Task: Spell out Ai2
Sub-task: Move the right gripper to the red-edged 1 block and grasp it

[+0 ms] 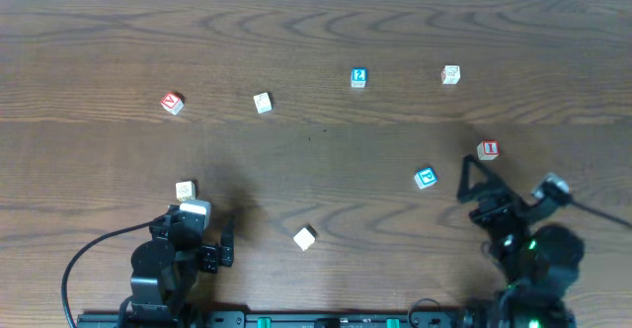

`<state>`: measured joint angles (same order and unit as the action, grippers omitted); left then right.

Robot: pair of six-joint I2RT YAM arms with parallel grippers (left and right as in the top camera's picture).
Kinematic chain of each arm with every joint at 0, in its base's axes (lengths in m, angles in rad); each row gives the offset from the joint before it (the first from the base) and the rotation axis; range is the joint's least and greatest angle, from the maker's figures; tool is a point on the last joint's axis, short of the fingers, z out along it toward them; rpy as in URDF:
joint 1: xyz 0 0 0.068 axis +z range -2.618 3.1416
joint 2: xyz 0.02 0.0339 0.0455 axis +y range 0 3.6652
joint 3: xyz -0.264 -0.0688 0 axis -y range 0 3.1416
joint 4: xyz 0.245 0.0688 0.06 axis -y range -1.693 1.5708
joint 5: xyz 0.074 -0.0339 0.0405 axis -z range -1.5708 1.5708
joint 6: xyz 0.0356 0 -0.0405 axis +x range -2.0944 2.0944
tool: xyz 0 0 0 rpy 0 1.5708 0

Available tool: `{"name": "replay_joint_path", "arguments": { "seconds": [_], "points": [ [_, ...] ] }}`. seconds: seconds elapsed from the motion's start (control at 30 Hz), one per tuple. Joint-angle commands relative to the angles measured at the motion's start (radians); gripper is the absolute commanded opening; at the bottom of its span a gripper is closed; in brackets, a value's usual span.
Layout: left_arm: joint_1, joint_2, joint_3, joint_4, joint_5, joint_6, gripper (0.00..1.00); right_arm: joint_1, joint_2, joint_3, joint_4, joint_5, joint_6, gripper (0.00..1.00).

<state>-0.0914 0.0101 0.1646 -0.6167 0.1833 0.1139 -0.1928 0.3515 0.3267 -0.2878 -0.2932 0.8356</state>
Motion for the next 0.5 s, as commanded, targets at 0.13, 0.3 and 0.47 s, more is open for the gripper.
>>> {"name": "replay_joint_path", "arguments": {
  "seconds": [0.13, 0.3, 0.47],
  "points": [
    [0.007, -0.006, -0.006, 0.005, 0.005, 0.021, 0.95, -0.177, 0.408, 0.266, -0.085, -0.129, -0.269, 0.99],
    [0.007, -0.006, -0.006, 0.005, 0.004, 0.021, 0.96, -0.219, 0.757, 0.543, -0.259, -0.125, -0.501, 0.96],
    [0.007, -0.006, -0.006, 0.005, 0.004, 0.021, 0.95, -0.218, 1.088, 0.885, -0.536, -0.057, -0.719, 0.9]
  ]
}}
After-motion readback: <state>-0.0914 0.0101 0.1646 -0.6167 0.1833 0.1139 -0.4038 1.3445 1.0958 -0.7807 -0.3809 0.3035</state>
